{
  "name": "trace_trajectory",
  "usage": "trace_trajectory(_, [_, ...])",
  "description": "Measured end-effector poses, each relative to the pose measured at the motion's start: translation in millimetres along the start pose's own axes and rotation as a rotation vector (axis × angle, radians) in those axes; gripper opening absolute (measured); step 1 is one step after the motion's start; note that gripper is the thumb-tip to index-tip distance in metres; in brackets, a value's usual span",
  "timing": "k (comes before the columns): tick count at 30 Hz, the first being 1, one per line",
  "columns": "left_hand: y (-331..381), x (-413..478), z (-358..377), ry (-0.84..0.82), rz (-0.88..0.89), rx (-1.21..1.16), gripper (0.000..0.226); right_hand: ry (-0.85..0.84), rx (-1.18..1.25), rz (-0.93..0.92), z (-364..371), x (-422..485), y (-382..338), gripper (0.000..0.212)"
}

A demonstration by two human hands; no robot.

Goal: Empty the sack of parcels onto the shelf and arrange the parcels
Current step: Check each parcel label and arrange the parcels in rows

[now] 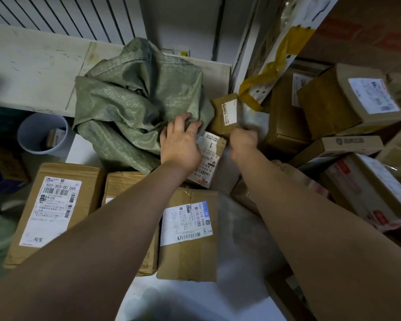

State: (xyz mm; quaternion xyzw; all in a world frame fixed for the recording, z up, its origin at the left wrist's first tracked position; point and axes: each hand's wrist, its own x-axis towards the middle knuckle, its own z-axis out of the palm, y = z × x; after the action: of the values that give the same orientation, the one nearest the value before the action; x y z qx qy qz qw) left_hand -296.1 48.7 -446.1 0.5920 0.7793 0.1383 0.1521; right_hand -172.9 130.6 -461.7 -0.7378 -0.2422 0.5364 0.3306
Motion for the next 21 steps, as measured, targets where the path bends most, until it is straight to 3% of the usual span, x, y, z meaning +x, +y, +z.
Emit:
trace_trajectory(4, [-0.5,1.7,-1.1,-0.005,0.008,0.006,0.059,0.070,-0.397,-0.416,-3.2,-2.0,0.8,0.055])
trace_trajectory(9, [0.3,1.8,-1.1,-0.023,0.005,0.014,0.058,-0.100,-0.464,-0.320,2.3,-2.2,11.3,0.045])
trace_trajectory(16, [-1.3,2.3,-0.7,-0.028,0.005,0.020,0.058,-0.106,-0.434,-0.297,-0.3,-0.5,10.7,0.035])
trace_trajectory(21, [-0.8,1.5,-3.3,-0.041,0.028,0.052,0.060,-0.182,-0.522,-0.323,-8.3,-12.9,8.2,0.038])
